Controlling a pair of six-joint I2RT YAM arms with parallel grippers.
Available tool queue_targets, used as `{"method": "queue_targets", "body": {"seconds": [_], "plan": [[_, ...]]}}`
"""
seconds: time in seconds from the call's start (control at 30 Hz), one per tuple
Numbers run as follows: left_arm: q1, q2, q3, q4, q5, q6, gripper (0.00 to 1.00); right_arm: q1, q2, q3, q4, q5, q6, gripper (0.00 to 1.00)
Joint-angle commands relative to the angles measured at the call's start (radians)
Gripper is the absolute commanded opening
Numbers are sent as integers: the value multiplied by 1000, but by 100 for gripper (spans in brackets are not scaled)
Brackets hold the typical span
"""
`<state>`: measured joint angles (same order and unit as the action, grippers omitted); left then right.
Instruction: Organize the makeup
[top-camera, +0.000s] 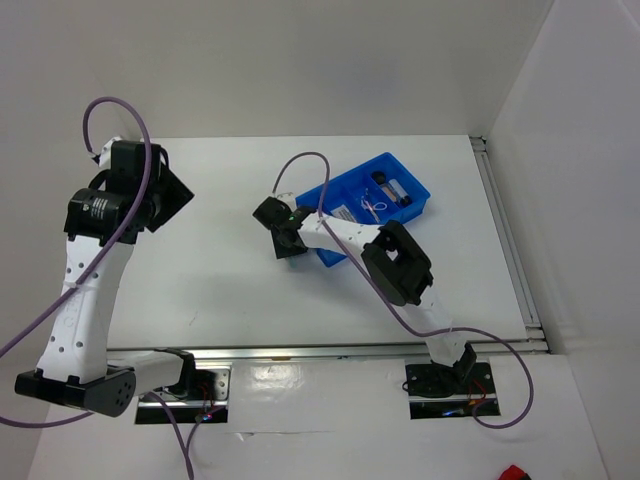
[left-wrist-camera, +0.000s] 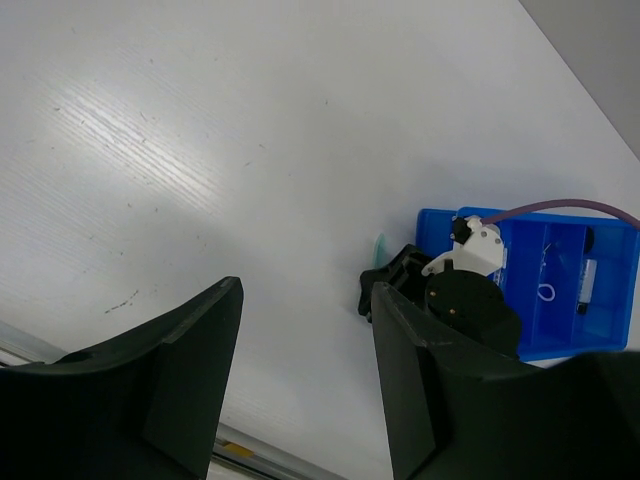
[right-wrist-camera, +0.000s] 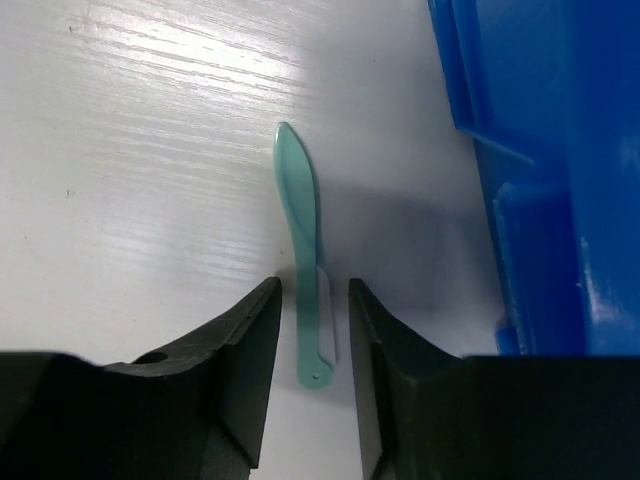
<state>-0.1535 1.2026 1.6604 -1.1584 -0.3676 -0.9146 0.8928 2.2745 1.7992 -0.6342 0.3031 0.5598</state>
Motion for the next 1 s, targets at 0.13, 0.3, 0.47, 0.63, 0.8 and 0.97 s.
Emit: {"method": "queue_targets", "body": {"seconds": [0.13, 0.3, 0.47, 0.63, 0.8, 0.97], "plan": [[8, -6, -5, 26, 2, 23, 67, 17, 16, -32, 5, -53, 6, 26], [17, -6, -5, 26, 2, 23, 67, 40, -18, 9, 16, -42, -60, 19], [17, -6, 4, 26, 2, 23, 67, 74, -150, -15, 146, -52, -175, 18], [26, -15, 35, 26, 2, 23, 67, 74, -274, -15, 205, -16, -294, 17], [26, -25, 35, 26, -7, 32, 67, -6, -380, -49, 271, 70, -423, 17], [26, -25, 13, 35, 2, 33, 67, -155, -464, -153, 361, 142, -523, 17]]}}
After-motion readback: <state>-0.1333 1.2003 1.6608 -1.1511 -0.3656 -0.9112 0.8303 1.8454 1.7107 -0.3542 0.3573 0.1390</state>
